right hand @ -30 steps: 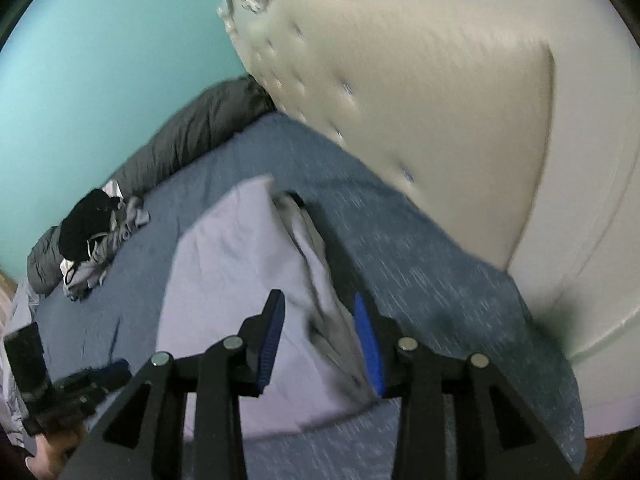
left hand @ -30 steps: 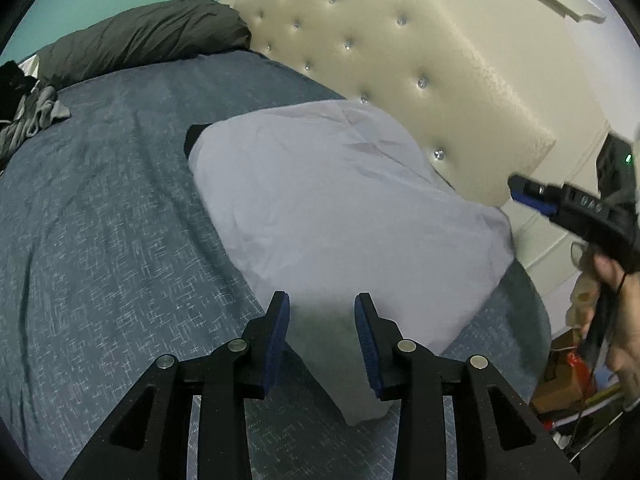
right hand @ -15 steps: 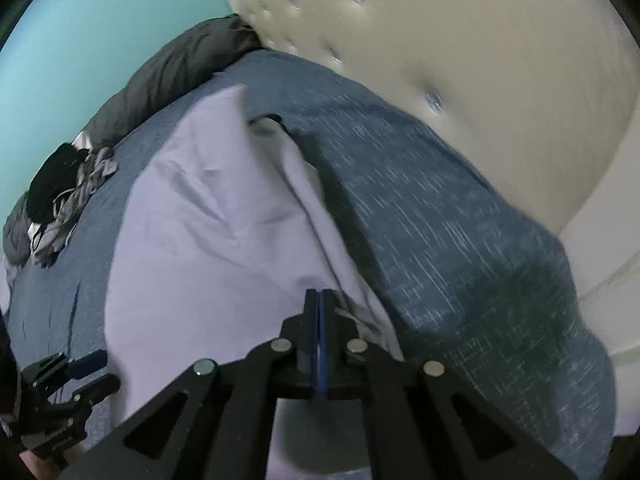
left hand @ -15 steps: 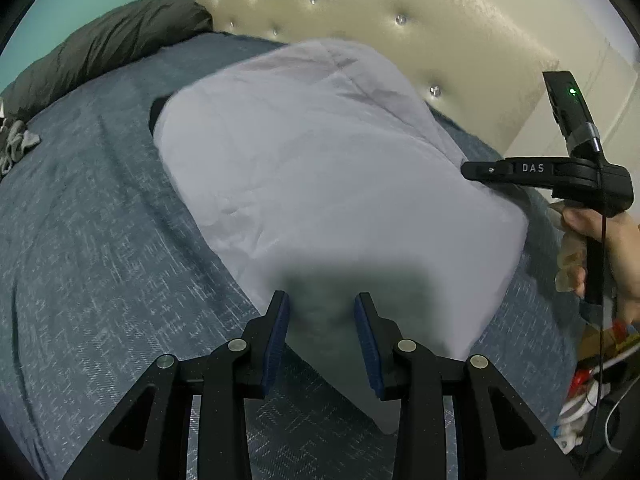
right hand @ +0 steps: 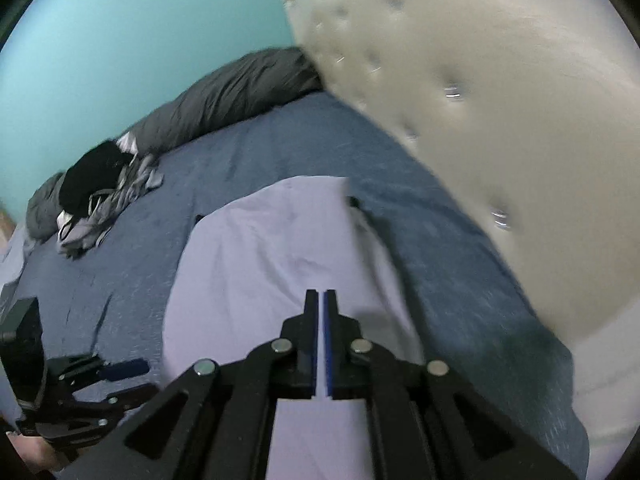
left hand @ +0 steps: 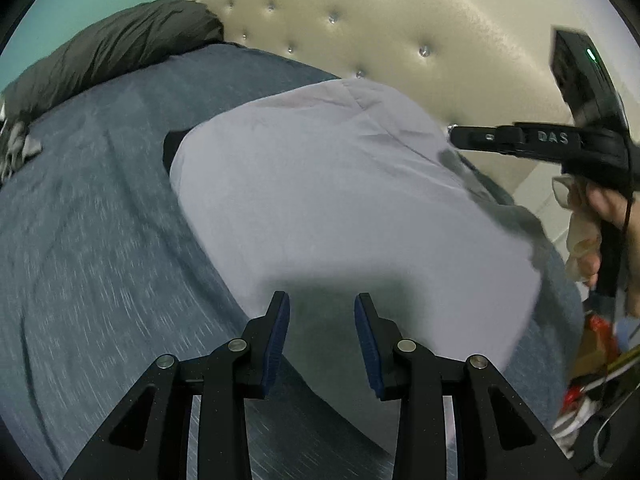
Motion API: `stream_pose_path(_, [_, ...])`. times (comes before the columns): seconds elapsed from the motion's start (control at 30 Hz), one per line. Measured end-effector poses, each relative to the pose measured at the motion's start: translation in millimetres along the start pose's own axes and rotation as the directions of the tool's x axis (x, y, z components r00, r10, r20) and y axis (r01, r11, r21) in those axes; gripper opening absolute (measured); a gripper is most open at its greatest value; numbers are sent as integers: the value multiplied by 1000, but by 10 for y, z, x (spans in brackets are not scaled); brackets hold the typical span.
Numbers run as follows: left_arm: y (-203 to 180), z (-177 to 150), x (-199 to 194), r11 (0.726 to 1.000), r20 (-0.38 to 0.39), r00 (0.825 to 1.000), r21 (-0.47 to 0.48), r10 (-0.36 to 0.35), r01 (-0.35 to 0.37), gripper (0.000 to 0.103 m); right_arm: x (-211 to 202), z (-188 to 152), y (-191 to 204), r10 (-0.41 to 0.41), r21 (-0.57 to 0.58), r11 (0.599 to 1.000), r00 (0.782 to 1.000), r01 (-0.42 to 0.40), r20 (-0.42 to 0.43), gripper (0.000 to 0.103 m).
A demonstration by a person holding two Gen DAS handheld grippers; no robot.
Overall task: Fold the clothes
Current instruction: 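Lower the jacket bundle onto the bed with both grippers and flatten it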
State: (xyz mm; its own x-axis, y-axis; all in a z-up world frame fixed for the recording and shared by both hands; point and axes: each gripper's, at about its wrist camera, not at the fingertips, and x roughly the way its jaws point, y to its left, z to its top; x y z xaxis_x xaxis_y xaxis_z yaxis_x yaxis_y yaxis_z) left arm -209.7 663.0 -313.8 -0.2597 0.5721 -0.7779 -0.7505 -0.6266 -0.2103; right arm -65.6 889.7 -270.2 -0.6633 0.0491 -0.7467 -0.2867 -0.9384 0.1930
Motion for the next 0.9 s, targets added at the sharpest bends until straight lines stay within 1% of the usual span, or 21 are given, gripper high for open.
stream_pose_path(0.07, [82, 60, 61, 1000, -8, 1000, -3, -3, 3, 37, 187, 116, 86, 13, -15, 1000, 998, -14, -67, 3])
stream_pose_path(0.1, [122, 74, 94, 1000, -13, 1000, -8, -5, 5, 37, 253, 181, 131, -7, -31, 1000, 998, 5, -69, 3])
stream_pose_path(0.13, [163, 88, 126, 1000, -17, 1000, -14, -7, 6, 37, 312, 229, 127, -5, -24, 1000, 997, 4, -71, 3])
stream_pose_path(0.2, [215, 100, 193, 1000, -31, 1000, -7, -6, 6, 37, 463, 315, 73, -33, 7, 999, 996, 34, -84, 3])
stream_pose_path(0.27, [264, 97, 249, 1000, -43, 999, -2, -8, 7, 37, 607, 309, 3, -77, 37, 996, 991, 81, -107, 3])
stream_pose_path(0.33, [314, 64, 284, 1000, -51, 999, 0, -13, 13, 37, 785, 294, -68, -99, 63, 992, 985, 108, -139, 3])
stream_pose_path(0.37, [328, 42, 292, 1000, -53, 998, 2, -15, 15, 37, 820, 255, -119, -112, 74, 989, 981, 125, -158, 2])
stream_pose_path(0.43, [348, -2, 306, 1000, -57, 998, 6, -19, 19, 37, 1021, 233, -193, -137, 114, 980, 969, 162, -204, 0])
stream_pose_path(0.57, [356, -44, 296, 1000, -55, 998, 13, -19, 20, 37, 1096, 162, -276, -137, 161, 972, 966, 174, -217, 0])
stream_pose_path(0.63, [352, -35, 231, 1000, -47, 999, 11, -23, 23, 37, 1128, 129, -315, -136, 183, 967, 965, 179, -222, 0])
stream_pose_path(0.73, [344, -17, 107, 1000, -26, 999, 12, -25, 25, 37, 883, 158, -316, -124, 183, 971, 979, 153, -160, 1])
stream_pose_path(0.77, [340, -12, 68, 1000, -22, 999, 11, -28, 28, 37, 783, 155, -337, -120, 200, 969, 983, 147, -140, 2])
stream_pose_path(0.83, [317, -13, -9, 999, -16, 999, 9, -33, 33, 37, 536, 104, -382, -111, 229, 964, 988, 132, -105, 2])
stream_pose_path(0.9, [279, -30, -84, 999, -13, 999, 8, -35, 35, 37, 326, -13, -368, -105, 217, 969, 991, 121, -84, 3])
